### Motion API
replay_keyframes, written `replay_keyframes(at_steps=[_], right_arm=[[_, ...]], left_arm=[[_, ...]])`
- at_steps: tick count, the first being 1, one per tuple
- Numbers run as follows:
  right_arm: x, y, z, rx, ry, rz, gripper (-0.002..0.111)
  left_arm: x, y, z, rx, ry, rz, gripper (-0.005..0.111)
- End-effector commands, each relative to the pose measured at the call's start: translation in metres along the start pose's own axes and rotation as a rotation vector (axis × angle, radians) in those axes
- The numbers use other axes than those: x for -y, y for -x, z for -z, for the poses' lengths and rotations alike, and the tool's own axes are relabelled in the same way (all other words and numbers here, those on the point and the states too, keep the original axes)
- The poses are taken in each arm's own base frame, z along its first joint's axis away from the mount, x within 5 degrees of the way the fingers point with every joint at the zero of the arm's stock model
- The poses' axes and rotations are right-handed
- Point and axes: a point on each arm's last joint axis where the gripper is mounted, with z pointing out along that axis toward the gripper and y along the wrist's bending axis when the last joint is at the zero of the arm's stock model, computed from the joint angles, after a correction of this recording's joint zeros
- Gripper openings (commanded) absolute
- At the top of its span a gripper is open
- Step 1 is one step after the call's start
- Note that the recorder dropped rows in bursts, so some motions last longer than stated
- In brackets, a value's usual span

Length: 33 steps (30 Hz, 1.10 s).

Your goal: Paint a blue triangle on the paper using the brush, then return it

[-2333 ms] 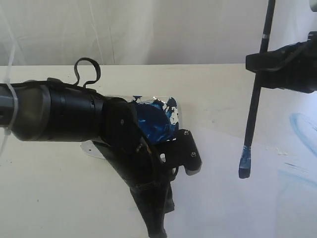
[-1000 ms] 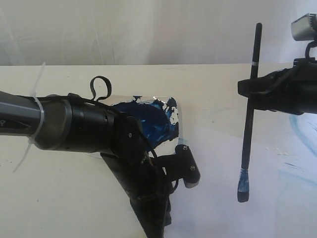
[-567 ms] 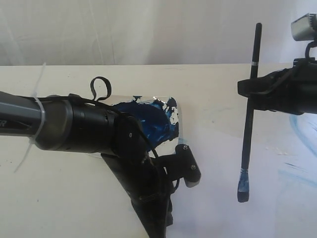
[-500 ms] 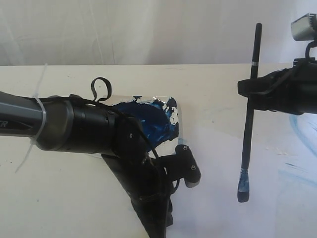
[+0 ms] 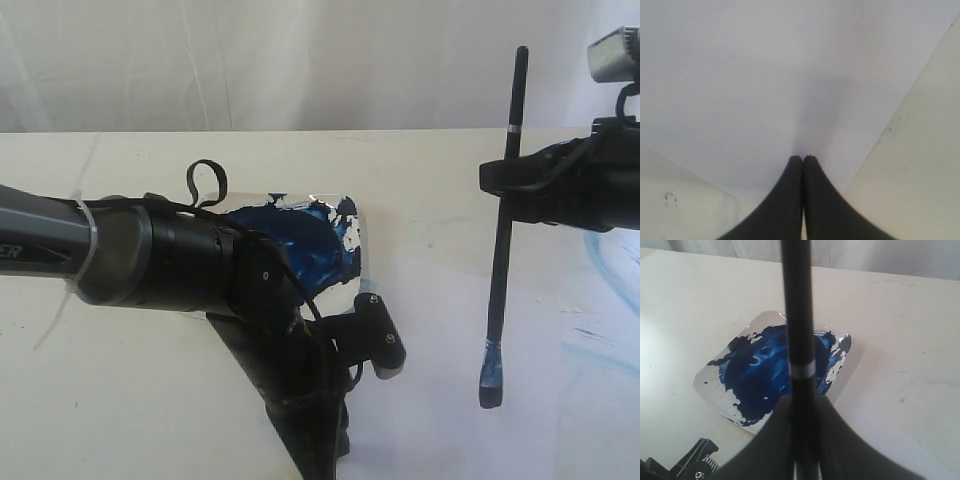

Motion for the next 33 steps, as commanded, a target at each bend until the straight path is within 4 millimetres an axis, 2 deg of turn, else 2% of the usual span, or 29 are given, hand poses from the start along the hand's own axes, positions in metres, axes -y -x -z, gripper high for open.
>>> replay_keyframes(at_steps=[1, 8, 20, 25, 30, 33], right_arm=[[0.000, -0.001, 0.000, -0.001, 0.003, -0.001, 0.000], [0.001, -0.001, 0.000, -0.002, 0.002, -0.002, 0.000], [0.008, -0.015, -0.018, -0.078, 0.053, -0.056, 0.000], [0.010, -0.011, -0.019, -0.070, 0.033, -0.141, 0.000], [0.005, -0.006, -0.019, -0.069, 0.096, -0.159, 0.000], [0.010, -0.003, -0.019, -0.055, 0.051, -0.120, 0.000]], left_arm=[[0.003, -0.004, -0.007, -0.029, -0.039, 0.021, 0.000], [0.004, -0.006, -0.009, -0.047, -0.048, 0.011, 0.000], [0.004, -0.006, -0.009, -0.047, -0.048, 0.008, 0.000], [0.004, -0.006, -0.009, -0.049, -0.050, 0.008, 0.000], [0.004, -0.006, -0.009, -0.049, -0.050, 0.008, 0.000], [0.004, -0.006, -0.009, -0.049, -0.050, 0.008, 0.000]])
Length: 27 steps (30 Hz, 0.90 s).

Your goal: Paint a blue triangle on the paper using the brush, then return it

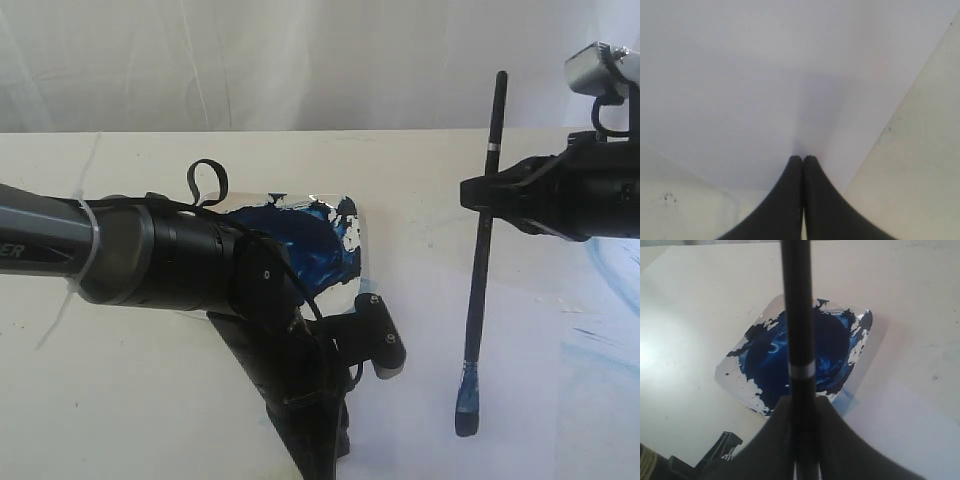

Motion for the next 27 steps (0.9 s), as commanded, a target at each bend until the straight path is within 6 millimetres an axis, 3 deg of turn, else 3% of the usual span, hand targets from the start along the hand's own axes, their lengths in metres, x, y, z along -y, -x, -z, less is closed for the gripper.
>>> replay_keyframes(at_steps=[1, 8, 19, 27], right_arm=[[0.006, 0.008, 0.001, 0.028, -0.057, 0.042, 0.000], [0.009, 0.003, -0.007, -0.007, -0.015, 0.031, 0.000], [0.020, 0.001, -0.013, -0.018, -0.085, 0.014, 0.000], [0.011, 0.029, 0.005, 0.087, -0.142, 0.158, 0.000]], left_arm=[[0.003, -0.005, -0.007, -0.038, -0.038, 0.008, 0.000], [0.003, -0.005, -0.007, -0.038, -0.038, 0.008, 0.000], [0.004, -0.005, -0.007, -0.040, -0.041, 0.008, 0.000], [0.004, -0.005, -0.007, -0.043, -0.044, 0.008, 0.000]])
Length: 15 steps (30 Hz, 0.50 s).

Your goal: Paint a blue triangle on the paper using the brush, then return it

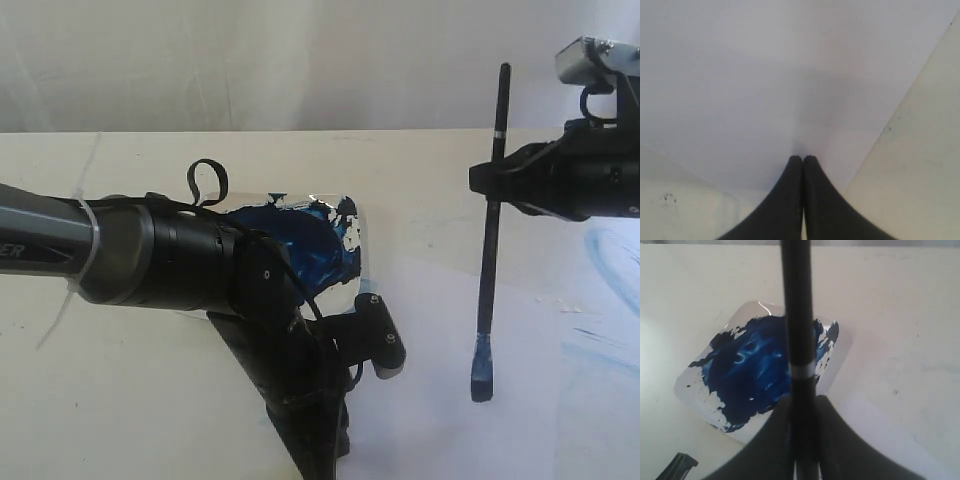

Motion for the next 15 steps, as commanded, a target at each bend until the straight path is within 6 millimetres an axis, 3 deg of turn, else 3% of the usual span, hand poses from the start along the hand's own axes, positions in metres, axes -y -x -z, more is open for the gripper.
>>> replay_keyframes(at_steps=[1, 6, 11, 15], right_arm=[[-0.004, 0.020, 0.019, 0.095, -0.081, 0.105, 0.000], [-0.012, 0.029, 0.037, 0.164, -0.121, 0.108, 0.000], [-0.016, 0.031, 0.038, 0.188, -0.065, -0.067, 0.000], [-0.024, 0.045, 0.042, 0.262, 0.035, -0.162, 0.000]], left_arm=[[0.004, -0.005, -0.007, -0.040, -0.041, 0.008, 0.000], [0.003, -0.005, -0.007, -0.038, -0.035, 0.004, 0.000], [-0.001, -0.002, -0.007, -0.005, 0.006, 0.004, 0.000], [-0.004, 0.001, -0.007, 0.027, 0.047, 0.004, 0.000]])
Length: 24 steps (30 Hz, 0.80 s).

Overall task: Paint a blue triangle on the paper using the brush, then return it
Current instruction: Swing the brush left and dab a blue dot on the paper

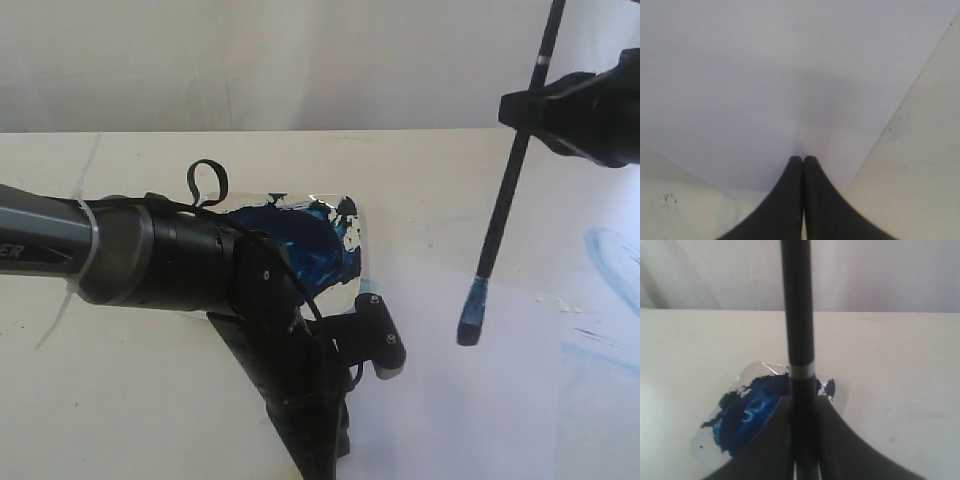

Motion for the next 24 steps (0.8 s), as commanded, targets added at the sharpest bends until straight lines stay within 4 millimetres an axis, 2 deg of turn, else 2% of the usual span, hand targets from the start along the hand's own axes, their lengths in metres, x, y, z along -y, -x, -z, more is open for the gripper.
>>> replay_keyframes(at_steps=[1, 5, 9, 15, 24], right_arm=[[-0.008, 0.020, 0.006, 0.084, 0.085, -0.115, 0.000], [0.001, 0.031, 0.011, 0.107, 0.088, -0.201, 0.000], [0.009, 0.033, 0.015, 0.100, 0.143, -0.263, 0.000], [0.009, 0.032, 0.014, 0.085, 0.204, -0.331, 0.000], [0.002, 0.032, 0.016, 0.068, 0.281, -0.335, 0.000]], left_arm=[[-0.005, 0.001, -0.007, 0.030, 0.050, 0.006, 0.000], [-0.009, 0.005, -0.006, 0.070, 0.099, 0.005, 0.000], [-0.013, 0.008, -0.005, 0.108, 0.146, 0.005, 0.000], [-0.018, 0.012, -0.004, 0.148, 0.195, 0.005, 0.000], [-0.019, 0.013, -0.004, 0.160, 0.210, 0.005, 0.000]])
